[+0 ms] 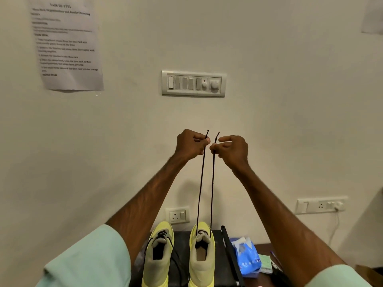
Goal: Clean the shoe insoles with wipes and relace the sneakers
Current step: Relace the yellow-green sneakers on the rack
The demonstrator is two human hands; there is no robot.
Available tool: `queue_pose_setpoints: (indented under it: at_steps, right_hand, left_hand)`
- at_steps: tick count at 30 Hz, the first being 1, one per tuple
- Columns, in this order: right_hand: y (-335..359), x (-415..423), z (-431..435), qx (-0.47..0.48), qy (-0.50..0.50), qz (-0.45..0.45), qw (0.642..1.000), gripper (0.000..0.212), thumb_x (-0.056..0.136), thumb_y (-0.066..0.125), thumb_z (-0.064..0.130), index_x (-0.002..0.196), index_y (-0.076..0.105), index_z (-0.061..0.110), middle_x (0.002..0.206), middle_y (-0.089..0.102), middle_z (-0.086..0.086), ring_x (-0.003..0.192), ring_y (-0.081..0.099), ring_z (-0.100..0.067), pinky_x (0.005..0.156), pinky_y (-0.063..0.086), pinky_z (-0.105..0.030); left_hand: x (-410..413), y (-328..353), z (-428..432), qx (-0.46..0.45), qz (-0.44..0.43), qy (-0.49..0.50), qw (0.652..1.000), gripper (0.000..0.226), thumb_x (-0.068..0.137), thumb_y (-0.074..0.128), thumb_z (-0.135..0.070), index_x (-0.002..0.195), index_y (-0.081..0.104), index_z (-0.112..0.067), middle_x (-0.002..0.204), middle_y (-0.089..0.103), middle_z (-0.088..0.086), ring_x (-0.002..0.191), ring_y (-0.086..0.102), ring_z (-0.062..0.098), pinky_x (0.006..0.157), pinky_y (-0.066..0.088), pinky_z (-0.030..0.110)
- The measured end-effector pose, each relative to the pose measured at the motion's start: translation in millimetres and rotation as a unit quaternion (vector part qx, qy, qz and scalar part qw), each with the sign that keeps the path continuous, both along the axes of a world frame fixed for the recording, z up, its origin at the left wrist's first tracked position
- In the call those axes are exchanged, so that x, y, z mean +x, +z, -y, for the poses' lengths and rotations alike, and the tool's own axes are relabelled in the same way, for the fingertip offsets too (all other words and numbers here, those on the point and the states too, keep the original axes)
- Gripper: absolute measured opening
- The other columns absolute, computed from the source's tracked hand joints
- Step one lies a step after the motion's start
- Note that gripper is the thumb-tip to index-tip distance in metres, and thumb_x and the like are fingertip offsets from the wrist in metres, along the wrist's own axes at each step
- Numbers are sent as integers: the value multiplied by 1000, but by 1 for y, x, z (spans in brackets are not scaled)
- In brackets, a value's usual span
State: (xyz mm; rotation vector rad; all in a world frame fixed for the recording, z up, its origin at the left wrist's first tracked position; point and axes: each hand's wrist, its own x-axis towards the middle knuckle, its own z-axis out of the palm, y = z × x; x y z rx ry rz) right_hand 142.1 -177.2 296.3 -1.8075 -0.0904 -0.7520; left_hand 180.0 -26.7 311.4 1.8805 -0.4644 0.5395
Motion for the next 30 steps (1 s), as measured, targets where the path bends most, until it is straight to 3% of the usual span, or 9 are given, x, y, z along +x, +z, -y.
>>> queue_pose_setpoints:
  at_steps: [3,6,10,16,23,30]
  right_hand:
    - [5,-2,1,-34,5,15,999,4,82,80,7,82,76,4,70,76,-6,65,75,-14,62,52,-21]
    - [7,-3,2,-40,4,24,999,5,84,78,8,80,78,6,68,75,-4,65,75,-13,62,51,-19]
    - [8,-3,2,-38,5,28,999,5,86,77,9,82,78,7,70,76,-5,66,75,-13,62,51,-20]
    - [4,-1,0,-70,-4,48,996,9,89,73,8,84,80,9,71,75,-2,67,74,-11,73,61,-32]
    - [2,1,5,-54,1,62,997,10,90,72,9,93,82,10,78,78,-2,73,76,-10,77,63,-34]
    - [-19,6,-1,4,94,10,996,15,94,73,19,105,80,11,87,79,-2,86,76,-11,84,61,-40]
  left_hand:
    - [1,7,-2,-11,10,9,1000,13,85,80,-15,96,79,-9,77,76,6,61,73,16,66,61,24]
    - [0,13,1,-15,10,-11,1000,14,86,80,-16,96,79,-6,75,76,7,61,74,19,67,62,25]
    - [0,19,5,15,-5,-41,999,21,86,80,-18,102,79,-4,87,77,8,68,74,20,64,62,28]
    - [-4,24,9,24,-25,-53,998,25,85,81,-17,106,78,-5,98,76,6,80,71,11,59,59,21]
    - [-4,28,9,28,3,-47,998,21,80,86,-21,96,81,-9,87,77,1,76,74,11,64,59,20]
    - [-3,23,9,9,5,20,1000,19,77,87,-24,88,81,-10,76,76,-1,65,73,9,67,61,22]
